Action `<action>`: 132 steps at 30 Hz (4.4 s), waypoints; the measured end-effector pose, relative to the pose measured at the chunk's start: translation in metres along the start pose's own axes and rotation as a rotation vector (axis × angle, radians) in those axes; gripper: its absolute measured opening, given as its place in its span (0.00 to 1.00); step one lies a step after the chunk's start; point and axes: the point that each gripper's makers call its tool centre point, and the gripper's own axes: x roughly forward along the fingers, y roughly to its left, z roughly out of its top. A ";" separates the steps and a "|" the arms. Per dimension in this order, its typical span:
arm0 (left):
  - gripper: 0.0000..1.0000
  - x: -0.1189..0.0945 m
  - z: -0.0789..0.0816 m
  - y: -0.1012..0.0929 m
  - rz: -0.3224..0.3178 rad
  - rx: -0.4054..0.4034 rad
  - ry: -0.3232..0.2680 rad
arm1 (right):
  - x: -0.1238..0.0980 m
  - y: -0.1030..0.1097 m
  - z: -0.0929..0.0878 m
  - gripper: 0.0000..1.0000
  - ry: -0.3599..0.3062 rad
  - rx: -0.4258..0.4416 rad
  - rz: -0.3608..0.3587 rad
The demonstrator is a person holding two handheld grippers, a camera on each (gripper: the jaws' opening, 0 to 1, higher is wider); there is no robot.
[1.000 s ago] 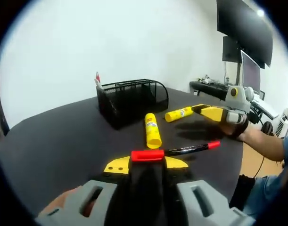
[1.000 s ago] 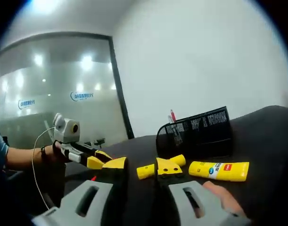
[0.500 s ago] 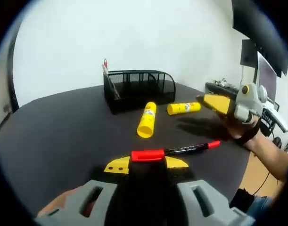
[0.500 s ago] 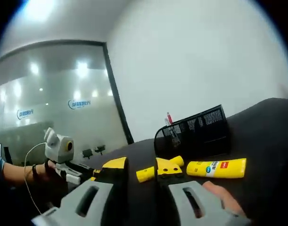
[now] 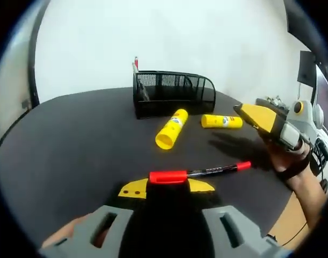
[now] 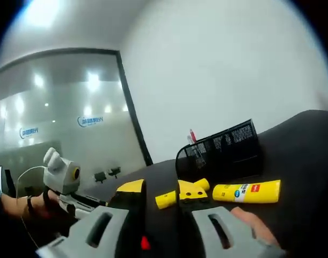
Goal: Pick up pens and glue sticks and place them into the holder.
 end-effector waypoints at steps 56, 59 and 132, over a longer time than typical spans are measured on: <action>0.29 0.000 0.045 0.013 -0.844 0.434 -0.256 | -0.007 0.021 0.003 0.18 -0.026 0.050 0.098; 0.34 -0.001 0.039 0.008 -0.915 0.445 -0.236 | -0.007 0.022 0.001 0.18 -0.021 0.034 0.091; 0.06 -0.010 -0.001 -0.037 -0.454 0.241 -0.135 | 0.000 -0.007 0.004 0.16 -0.031 0.085 0.013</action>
